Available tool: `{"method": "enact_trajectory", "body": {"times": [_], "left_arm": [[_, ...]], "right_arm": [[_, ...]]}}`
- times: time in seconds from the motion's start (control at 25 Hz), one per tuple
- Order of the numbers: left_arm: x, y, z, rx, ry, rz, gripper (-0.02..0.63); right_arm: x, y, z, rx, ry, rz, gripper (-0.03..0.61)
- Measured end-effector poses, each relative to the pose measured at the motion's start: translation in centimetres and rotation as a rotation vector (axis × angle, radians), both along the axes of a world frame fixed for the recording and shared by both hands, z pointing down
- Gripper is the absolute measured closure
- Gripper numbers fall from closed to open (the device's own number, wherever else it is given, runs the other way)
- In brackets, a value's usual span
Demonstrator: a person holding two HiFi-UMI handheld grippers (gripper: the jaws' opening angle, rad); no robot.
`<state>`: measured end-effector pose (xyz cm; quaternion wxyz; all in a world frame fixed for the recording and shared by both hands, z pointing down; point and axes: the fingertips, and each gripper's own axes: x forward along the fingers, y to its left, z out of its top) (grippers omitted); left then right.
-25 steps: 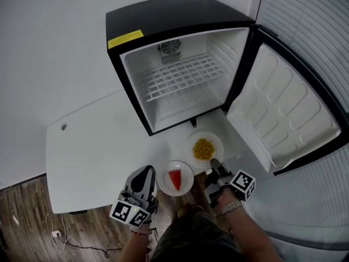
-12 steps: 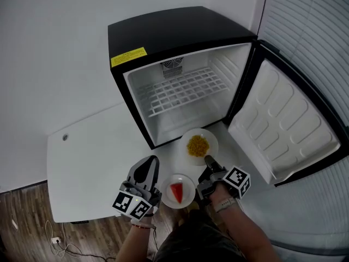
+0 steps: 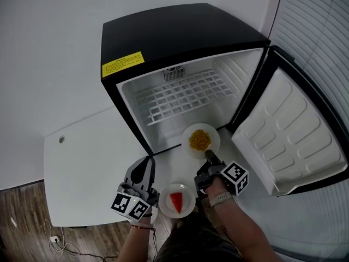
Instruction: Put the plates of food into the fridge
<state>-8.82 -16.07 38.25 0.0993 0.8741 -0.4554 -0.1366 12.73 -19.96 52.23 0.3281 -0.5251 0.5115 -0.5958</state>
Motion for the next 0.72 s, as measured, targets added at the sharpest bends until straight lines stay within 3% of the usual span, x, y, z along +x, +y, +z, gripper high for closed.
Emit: {"method": "enact_trajectory", "body": {"times": [0.28, 0.72], "left_arm": [[0.0, -2.4, 1.0, -0.016, 0.003, -0.003, 0.607], [2.9, -5.7, 2.6, -0.045, 0.010, 0.069, 0.607]], "right_arm": [[1.1, -4.6, 1.2, -0.030, 0.016, 0.095, 0.566], [2.1, -10.4, 2.0, -0.034, 0.093, 0.137, 0.566]]}}
